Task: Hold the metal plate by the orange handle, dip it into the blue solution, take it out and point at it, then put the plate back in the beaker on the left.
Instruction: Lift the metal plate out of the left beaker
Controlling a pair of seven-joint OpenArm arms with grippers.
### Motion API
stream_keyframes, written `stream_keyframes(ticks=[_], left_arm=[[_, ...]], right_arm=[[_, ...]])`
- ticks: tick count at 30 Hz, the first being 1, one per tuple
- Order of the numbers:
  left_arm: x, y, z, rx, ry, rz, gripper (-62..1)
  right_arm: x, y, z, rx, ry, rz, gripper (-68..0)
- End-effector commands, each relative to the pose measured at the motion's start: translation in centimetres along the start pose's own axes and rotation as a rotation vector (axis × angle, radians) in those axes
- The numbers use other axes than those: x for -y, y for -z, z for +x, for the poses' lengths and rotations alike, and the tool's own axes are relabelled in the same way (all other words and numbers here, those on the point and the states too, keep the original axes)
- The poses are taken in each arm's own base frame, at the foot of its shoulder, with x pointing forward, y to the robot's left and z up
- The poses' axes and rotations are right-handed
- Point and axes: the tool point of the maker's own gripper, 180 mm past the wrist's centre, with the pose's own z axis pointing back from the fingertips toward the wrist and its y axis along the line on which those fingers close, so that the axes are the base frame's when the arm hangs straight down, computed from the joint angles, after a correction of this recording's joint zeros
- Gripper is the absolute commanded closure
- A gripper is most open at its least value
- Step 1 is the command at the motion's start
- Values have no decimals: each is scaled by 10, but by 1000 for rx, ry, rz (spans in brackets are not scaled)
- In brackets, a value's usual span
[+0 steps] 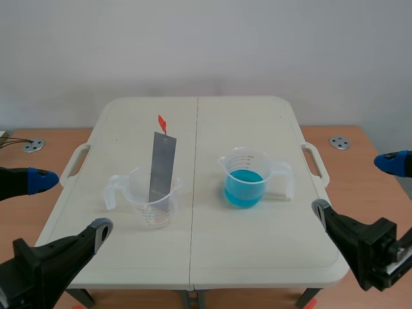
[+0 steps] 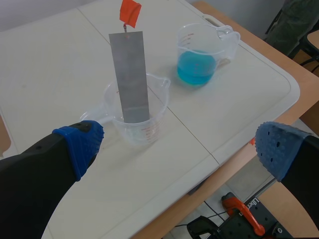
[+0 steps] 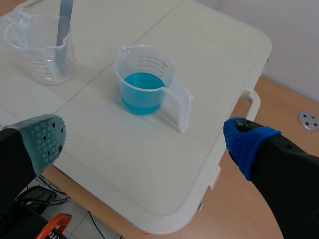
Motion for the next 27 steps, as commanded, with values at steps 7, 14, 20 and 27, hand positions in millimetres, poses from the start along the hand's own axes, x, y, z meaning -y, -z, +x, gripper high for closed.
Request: stream_keyframes(ticks=[7, 14, 20, 27], left_arm=[[1, 1, 10, 34, 1, -3, -623], [1, 1, 10, 34, 1, -3, -623], [1, 1, 9, 33, 1, -3, -623], [1, 1, 9, 30, 1, -3, -623]], right_arm=[[3, 1, 7, 30, 2, -8, -663], [3, 1, 7, 27, -4, -7, -663], [1, 4, 10, 36, -16, 8, -663], [2, 16, 23, 72, -61, 21, -663]])
